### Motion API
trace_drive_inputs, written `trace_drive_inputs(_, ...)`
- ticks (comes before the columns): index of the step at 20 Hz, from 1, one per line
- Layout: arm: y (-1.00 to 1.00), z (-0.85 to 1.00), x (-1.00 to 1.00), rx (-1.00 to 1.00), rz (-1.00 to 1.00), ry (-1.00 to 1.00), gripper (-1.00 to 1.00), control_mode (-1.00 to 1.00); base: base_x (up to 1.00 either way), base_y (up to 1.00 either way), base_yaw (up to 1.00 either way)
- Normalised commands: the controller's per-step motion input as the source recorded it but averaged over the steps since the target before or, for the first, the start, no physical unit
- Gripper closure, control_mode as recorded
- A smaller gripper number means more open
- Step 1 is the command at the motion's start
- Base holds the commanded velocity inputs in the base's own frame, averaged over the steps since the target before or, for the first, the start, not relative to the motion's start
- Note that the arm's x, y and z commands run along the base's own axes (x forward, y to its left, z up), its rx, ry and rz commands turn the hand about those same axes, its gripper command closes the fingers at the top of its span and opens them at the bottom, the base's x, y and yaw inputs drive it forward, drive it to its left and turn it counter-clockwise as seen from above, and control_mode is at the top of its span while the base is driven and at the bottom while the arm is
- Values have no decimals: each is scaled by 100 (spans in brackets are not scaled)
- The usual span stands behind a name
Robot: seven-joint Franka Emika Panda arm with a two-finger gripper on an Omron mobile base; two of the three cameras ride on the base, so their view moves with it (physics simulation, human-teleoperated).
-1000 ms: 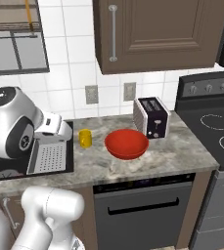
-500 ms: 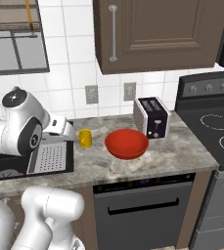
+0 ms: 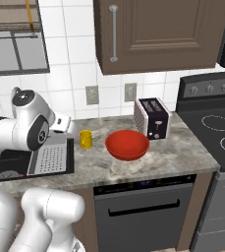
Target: Clear the mugs and bowl far away from the sink.
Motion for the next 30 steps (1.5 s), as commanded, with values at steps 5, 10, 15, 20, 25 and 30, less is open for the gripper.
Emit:
trace_drive_inputs(5,0,-10,34,4,0,3,-100,-100,0,0,0)
trace_drive_inputs(10,0,-32,15,7,0,6,-100,-100,0,0,0)
trace_drive_inputs(15,0,-28,10,1,0,3,-100,-100,0,0,0)
trace_drive_inputs(20,4,-15,17,0,0,0,-100,-100,0,0,0)
trace_drive_inputs(25,5,-21,19,0,0,2,-100,-100,0,0,0)
trace_drive_inputs(30,4,-19,26,0,0,1,-100,-100,0,0,0)
